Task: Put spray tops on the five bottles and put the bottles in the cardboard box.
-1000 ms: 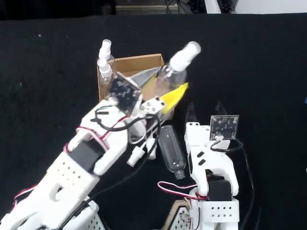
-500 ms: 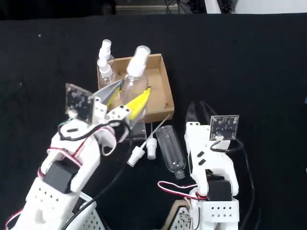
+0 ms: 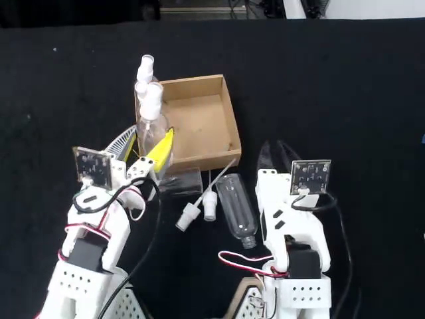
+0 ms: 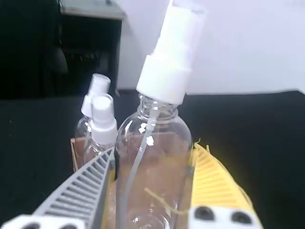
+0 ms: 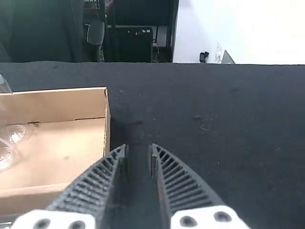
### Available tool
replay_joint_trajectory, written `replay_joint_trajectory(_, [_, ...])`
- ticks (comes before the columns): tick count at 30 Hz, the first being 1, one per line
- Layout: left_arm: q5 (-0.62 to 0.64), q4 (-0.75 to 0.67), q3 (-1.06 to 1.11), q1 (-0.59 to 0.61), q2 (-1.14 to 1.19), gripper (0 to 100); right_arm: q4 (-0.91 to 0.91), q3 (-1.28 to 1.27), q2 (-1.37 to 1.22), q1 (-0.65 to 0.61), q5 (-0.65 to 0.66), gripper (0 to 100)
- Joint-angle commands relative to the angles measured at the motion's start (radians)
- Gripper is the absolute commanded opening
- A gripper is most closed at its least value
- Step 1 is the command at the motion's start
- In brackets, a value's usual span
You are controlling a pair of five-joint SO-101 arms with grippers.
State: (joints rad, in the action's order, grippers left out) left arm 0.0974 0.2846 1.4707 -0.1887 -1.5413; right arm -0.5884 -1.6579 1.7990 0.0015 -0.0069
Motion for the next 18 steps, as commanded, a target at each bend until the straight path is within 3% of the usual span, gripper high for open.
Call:
replay_joint_trajectory(1, [0.002,-0.218,0.101,0.022,-0.021,3,0.035,0.015,0.047,0.021,0.009,4.9])
replay_joint_trajectory(8, [0.000,-0.299,0.180,0.027,-0.020,3,0.035,0.019,0.047,0.021,0.011,4.9])
replay_joint_trajectory(12, [0.005,-0.356,0.185,0.090,-0.011,3,0.035,0.019,0.047,0.021,0.011,4.9])
replay_joint_trajectory(18, [0.009,-0.362,0.113,0.107,0.133,3,0.035,0.016,0.047,0.021,0.011,4.9])
